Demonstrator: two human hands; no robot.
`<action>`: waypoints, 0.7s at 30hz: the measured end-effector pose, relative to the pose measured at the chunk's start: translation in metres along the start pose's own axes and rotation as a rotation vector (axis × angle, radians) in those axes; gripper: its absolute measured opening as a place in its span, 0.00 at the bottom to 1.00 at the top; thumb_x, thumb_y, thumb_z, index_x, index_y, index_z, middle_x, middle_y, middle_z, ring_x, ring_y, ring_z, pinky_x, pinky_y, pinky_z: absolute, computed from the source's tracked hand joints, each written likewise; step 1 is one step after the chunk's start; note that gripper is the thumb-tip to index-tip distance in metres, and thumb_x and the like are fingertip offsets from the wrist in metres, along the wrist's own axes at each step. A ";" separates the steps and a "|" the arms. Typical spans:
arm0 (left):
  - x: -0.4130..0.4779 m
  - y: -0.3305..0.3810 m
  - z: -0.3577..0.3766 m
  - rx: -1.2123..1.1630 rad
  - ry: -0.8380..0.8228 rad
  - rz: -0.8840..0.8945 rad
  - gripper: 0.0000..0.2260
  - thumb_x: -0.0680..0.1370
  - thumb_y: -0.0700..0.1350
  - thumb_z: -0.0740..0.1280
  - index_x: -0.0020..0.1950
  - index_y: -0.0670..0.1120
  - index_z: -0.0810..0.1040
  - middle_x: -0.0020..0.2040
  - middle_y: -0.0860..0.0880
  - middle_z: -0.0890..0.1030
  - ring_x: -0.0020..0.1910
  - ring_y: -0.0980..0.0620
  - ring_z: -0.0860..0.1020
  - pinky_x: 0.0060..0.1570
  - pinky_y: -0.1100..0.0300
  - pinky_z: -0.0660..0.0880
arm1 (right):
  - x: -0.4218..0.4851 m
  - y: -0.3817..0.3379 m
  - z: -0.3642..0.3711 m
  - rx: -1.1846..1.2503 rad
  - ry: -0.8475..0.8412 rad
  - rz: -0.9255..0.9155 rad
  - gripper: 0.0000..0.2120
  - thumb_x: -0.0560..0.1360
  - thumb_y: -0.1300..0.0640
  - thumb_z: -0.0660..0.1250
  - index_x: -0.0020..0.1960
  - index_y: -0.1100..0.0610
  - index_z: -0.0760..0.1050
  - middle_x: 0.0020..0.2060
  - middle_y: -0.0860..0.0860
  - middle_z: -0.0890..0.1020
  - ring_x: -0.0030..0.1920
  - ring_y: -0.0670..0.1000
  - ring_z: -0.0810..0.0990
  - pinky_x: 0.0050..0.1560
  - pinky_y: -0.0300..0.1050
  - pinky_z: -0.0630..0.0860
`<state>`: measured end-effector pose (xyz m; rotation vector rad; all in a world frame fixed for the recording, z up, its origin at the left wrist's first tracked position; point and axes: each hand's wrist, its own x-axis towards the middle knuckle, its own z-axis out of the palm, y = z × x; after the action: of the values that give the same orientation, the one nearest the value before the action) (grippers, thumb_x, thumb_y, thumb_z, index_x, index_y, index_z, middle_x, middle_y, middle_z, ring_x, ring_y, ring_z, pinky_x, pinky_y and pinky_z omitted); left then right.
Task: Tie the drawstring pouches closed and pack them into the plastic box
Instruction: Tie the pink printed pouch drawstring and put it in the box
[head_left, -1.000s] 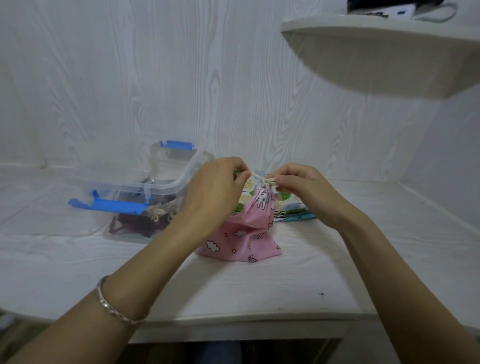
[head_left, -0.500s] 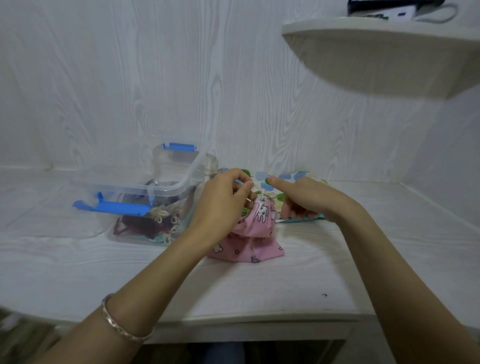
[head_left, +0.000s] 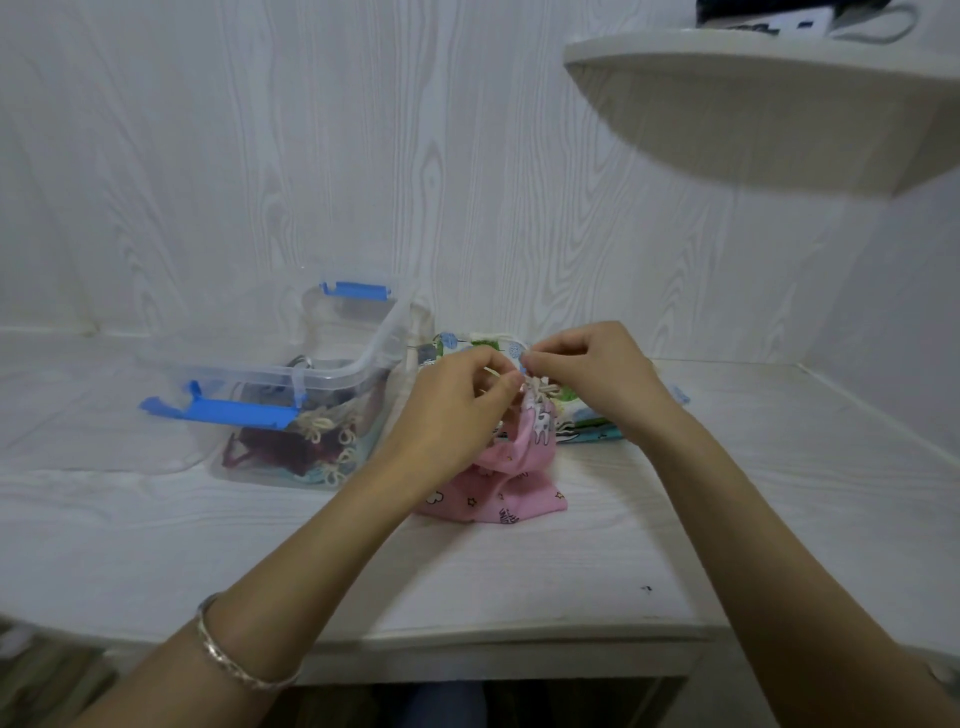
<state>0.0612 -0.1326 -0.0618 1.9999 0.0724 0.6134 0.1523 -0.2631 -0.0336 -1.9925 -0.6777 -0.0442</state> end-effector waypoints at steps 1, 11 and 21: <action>0.000 -0.001 0.000 0.039 0.048 0.023 0.04 0.78 0.46 0.66 0.47 0.47 0.80 0.39 0.50 0.84 0.36 0.57 0.82 0.35 0.66 0.76 | 0.001 -0.001 0.001 0.006 -0.023 0.007 0.02 0.72 0.58 0.73 0.40 0.54 0.84 0.34 0.52 0.85 0.35 0.45 0.80 0.40 0.41 0.75; 0.016 -0.009 -0.001 0.113 0.020 0.103 0.06 0.76 0.45 0.70 0.52 0.50 0.82 0.45 0.53 0.84 0.46 0.58 0.82 0.52 0.61 0.78 | -0.003 -0.007 0.002 -0.093 -0.284 0.034 0.09 0.71 0.66 0.68 0.43 0.55 0.85 0.23 0.46 0.75 0.23 0.41 0.67 0.26 0.32 0.63; 0.024 -0.006 -0.015 -0.382 -0.133 -0.409 0.16 0.71 0.39 0.75 0.54 0.43 0.74 0.31 0.46 0.82 0.30 0.54 0.80 0.36 0.60 0.78 | -0.015 0.012 0.008 -0.030 -0.078 -0.184 0.07 0.71 0.64 0.70 0.46 0.55 0.83 0.31 0.46 0.81 0.32 0.42 0.75 0.36 0.33 0.73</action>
<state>0.0763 -0.1106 -0.0518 1.5871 0.2566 0.2098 0.1430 -0.2672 -0.0516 -1.9637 -0.9144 -0.0876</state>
